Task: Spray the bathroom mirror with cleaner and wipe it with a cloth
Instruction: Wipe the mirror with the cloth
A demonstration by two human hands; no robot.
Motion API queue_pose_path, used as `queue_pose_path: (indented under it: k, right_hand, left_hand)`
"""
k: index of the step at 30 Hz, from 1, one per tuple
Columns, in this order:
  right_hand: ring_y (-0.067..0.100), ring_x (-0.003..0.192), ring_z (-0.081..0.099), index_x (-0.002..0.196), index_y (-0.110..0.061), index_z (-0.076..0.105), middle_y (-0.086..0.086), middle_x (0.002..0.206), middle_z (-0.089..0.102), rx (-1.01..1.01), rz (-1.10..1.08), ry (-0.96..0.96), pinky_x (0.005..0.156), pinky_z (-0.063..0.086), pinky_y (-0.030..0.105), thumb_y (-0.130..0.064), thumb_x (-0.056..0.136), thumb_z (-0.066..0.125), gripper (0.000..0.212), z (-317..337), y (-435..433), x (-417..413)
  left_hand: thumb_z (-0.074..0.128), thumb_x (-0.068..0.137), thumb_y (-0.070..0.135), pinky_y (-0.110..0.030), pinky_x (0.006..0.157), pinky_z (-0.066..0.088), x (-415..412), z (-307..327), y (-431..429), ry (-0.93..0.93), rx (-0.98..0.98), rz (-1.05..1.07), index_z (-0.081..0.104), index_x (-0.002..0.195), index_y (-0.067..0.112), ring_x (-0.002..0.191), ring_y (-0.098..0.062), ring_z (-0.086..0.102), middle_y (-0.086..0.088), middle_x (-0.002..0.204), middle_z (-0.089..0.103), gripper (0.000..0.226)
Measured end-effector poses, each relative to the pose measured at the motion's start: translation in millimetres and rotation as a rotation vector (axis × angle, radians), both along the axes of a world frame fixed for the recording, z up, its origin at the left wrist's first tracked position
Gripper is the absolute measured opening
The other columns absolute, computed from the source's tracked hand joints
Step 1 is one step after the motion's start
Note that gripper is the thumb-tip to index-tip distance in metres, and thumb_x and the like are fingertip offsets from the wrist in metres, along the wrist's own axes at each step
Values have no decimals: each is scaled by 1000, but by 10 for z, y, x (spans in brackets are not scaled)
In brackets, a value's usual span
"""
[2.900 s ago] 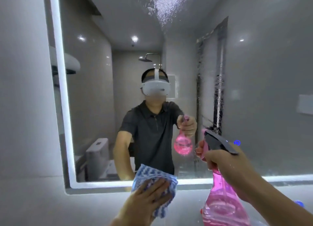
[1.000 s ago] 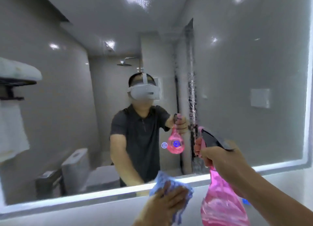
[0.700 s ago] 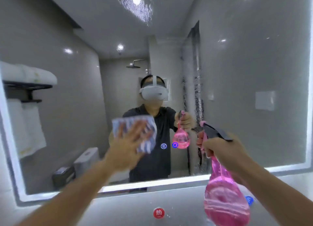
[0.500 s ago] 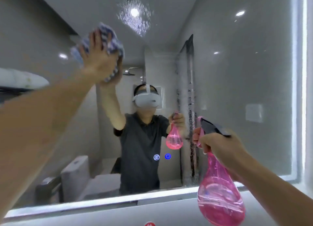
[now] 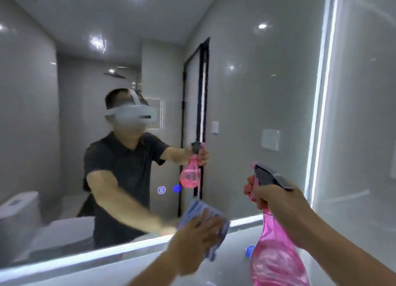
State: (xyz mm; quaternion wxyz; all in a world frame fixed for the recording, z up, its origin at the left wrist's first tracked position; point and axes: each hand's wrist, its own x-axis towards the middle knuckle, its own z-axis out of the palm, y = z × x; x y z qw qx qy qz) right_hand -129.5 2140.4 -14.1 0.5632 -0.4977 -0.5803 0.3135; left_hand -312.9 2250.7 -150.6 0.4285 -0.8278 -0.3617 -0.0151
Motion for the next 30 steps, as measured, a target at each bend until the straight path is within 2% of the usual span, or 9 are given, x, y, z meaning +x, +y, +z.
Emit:
queue_pose_path:
  k: [3,6,10,13,14,19,22,24,30]
  right_hand:
    - [28,77,62,61,-9,65,11,71,66,-17,50,14,65,42,37,7,58,52,20,-124,48,-41]
    - [27,75,59,57,-12,62,12,71,62,-113,63,18,68,42,39,2,52,51,18,-176,38,-75]
    - [25,72,53,68,-6,60,15,72,55,-124,79,-7,65,41,39,2,53,52,19,-69,118,-39]
    - [20,76,46,65,-4,57,16,78,51,-73,136,9,65,45,45,6,55,49,16,95,268,84]
    - [46,113,46,64,-4,55,16,79,51,-51,146,14,66,47,47,6,55,48,16,155,306,135]
    - [54,99,57,74,9,57,18,79,53,35,239,9,63,37,37,10,62,48,15,178,569,553]
    - [53,77,54,69,13,55,33,77,54,23,247,-52,61,35,37,10,59,47,14,75,687,862]
    - [33,69,49,64,15,50,44,86,53,0,244,-61,57,33,33,11,60,46,7,-11,738,1025]
    - [22,68,43,74,20,46,28,69,48,-45,278,2,54,32,31,-2,49,50,34,-270,865,1290]
  left_hand:
    - [46,91,42,-49,116,3,-317,-311,-48,218,-6,51,72,104,41,112,-3,62,19,118,67,30]
    - [70,58,51,-46,112,4,-650,-65,-253,181,46,31,66,117,37,123,-8,55,13,129,62,60]
    - [47,78,36,-53,113,2,-1033,734,-436,-210,280,35,27,146,26,142,-26,27,-9,151,39,72]
    - [39,86,33,-55,113,-1,-1167,1676,-400,-514,474,204,27,148,17,141,-38,26,-22,152,32,65]
    - [39,89,34,-59,112,1,-1134,2019,-360,-616,523,263,27,148,14,142,-41,22,-25,153,26,64]
    - [18,89,52,-58,115,-4,-648,3384,-108,-999,628,302,8,152,20,148,-28,2,-13,161,5,71]
    - [22,94,51,-52,115,-8,-103,3403,188,-884,639,306,10,152,23,148,-26,0,-10,161,4,65]
    - [29,95,47,-48,114,-10,326,2977,369,-691,610,228,15,152,19,148,-28,6,-12,161,11,65]
    - [68,63,47,-52,116,9,1013,167,335,16,213,186,60,124,35,128,-18,51,5,133,60,62]
